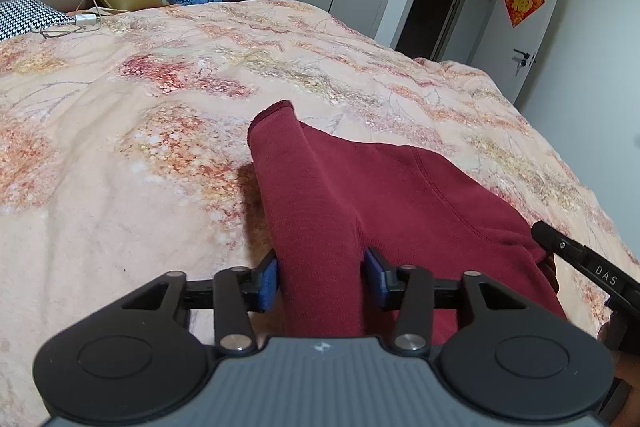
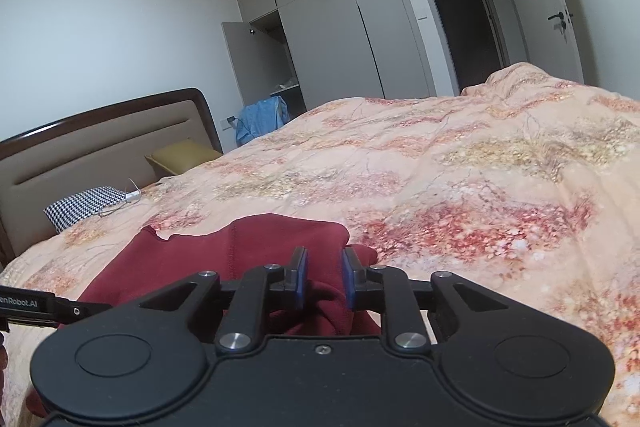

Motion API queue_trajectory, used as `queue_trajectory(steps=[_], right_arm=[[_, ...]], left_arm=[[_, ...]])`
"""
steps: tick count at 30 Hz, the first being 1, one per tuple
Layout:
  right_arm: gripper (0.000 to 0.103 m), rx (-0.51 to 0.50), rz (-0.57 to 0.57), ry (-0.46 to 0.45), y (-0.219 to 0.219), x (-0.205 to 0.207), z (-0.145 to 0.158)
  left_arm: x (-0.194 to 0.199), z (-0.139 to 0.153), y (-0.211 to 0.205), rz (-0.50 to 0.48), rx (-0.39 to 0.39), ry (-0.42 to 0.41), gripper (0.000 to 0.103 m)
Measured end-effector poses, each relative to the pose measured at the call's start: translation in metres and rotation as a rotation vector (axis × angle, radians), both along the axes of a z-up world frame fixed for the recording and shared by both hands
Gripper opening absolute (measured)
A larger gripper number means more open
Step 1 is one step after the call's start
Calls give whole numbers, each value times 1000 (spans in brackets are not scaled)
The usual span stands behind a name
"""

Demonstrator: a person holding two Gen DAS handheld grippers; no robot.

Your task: Fold small clothes

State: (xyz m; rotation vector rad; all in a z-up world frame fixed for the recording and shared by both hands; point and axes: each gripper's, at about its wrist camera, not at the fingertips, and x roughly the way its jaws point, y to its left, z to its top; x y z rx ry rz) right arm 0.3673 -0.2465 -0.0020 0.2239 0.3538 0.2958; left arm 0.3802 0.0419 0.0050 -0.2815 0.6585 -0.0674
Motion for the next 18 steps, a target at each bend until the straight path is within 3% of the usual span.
queue_trajectory(steps=[4, 10, 18], right_arm=[[43, -22, -4, -9, -2, -10, 9], [69, -16, -7, -44, -4, -32, 29], [96, -24, 6, -146, -8, -78, 72]], left_arm=[[-4, 8, -3, -1, 12, 6, 77], [-24, 31, -9, 27, 37, -31, 99], [-66, 67, -21, 48, 58, -116, 103]])
